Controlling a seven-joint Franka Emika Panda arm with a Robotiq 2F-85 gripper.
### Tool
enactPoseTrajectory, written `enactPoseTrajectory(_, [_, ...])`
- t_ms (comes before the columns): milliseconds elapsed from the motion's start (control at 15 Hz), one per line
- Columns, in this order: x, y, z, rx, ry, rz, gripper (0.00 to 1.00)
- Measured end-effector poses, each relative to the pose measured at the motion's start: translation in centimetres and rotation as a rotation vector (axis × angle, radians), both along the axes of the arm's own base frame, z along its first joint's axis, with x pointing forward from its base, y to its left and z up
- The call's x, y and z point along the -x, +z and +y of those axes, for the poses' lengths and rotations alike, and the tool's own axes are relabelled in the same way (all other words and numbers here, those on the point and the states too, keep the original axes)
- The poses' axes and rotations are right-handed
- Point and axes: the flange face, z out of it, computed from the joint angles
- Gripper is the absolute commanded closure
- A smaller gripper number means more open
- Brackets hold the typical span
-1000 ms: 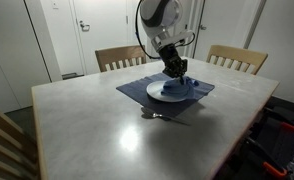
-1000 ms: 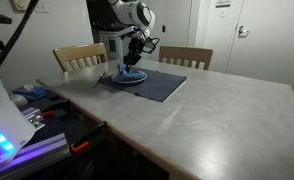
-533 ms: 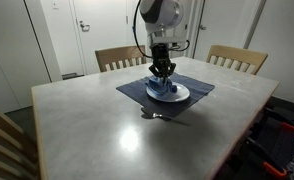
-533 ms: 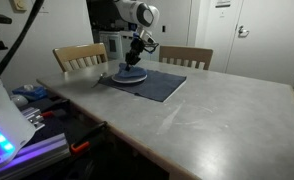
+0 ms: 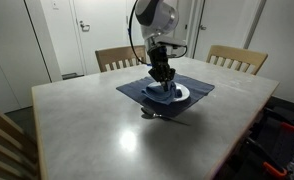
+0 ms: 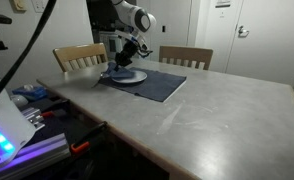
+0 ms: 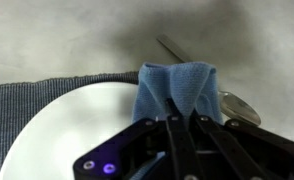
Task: Pick up the towel and clean the plate
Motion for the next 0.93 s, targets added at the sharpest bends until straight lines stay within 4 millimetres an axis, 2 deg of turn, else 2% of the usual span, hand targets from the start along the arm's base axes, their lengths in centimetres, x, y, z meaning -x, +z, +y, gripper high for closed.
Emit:
enactPoseTrajectory(267, [1.2, -2.0, -1.0, 0.142, 0.050, 0.101, 0.98])
enactPoseTrajectory(467, [1.1, -2.8, -2.4, 0.312, 0.034, 0.117, 0.98])
enactPoseTrajectory(667, [0.3, -3.0, -3.1, 0.425, -0.017, 0.094, 0.98])
enactPoseTrajectory(933, [-2.0, -2.8, -2.7, 0.467, -0.121, -0.036, 0.98])
